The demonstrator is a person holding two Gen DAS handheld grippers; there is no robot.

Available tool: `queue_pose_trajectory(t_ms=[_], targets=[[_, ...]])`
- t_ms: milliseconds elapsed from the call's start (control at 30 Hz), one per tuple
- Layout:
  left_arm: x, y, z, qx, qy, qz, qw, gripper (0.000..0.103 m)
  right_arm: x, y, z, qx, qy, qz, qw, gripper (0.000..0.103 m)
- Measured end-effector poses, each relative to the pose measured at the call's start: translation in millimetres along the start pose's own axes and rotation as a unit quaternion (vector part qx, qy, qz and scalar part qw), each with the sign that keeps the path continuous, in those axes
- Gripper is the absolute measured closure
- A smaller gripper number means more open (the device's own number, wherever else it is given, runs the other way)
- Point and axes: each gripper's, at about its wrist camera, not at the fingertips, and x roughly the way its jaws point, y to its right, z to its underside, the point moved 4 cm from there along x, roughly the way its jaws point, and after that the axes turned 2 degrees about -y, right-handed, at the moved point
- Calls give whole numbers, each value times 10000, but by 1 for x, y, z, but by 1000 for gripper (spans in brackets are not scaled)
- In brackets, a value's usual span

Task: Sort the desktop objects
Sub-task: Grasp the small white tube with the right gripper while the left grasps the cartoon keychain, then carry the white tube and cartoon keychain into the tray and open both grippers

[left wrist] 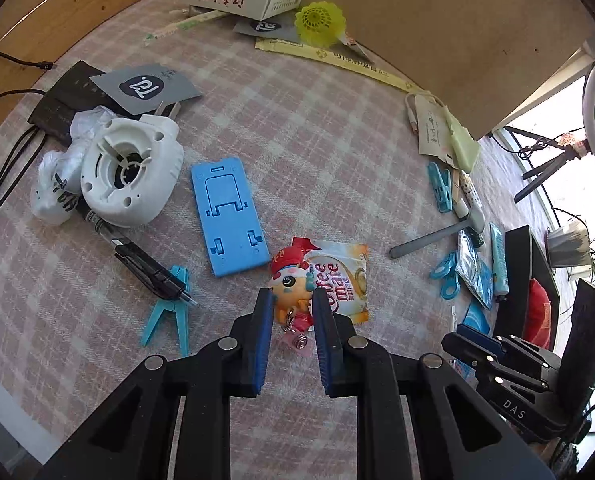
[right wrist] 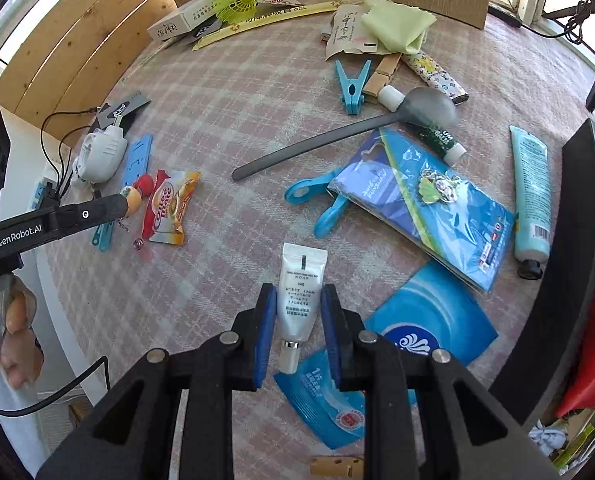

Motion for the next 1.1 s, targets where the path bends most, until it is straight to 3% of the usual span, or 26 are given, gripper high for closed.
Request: queue_pose_trajectory(t_ms=[33, 100, 267, 400, 500, 533, 567, 700, 833, 1100], targets=[[-3, 5, -1, 19, 39, -18, 10000, 87, -5, 2, 1, 35, 60, -22, 10000, 80], [-12, 3, 3, 45, 93, 11, 9999, 102, -18, -3, 19, 92, 193, -118, 9997, 80], [-25, 10, 5, 205, 239, -34, 9995, 102, -43, 7, 24, 100, 435, -94, 9990, 80], [-13, 9, 2, 62, 190, -76, 9998, 101, -41, 8, 23, 138, 480, -40, 9987, 80], [-4, 9, 3, 100, 122, -334, 9993, 67, -38, 12, 26, 222, 416, -76, 9989, 80], [-2, 10, 3, 200, 180, -436, 9987, 59, -38, 14, 28, 244, 396, -90, 9989, 80], [1, 10, 3, 305, 172, -558, 9978, 59, -36, 13, 28, 242, 376, -93, 9990, 80], [20, 10, 6, 387, -87, -619, 9973, 63, -32, 14, 29, 259, 352, -74, 9990, 80], [29, 5, 8, 409, -142, -878, 9952, 79, -37, 17, 29, 260, 433, -10, 9987, 80], [11, 11, 10, 386, 7, -613, 9974, 79, -51, 23, 29, 289, 605, 27, 9977, 80]])
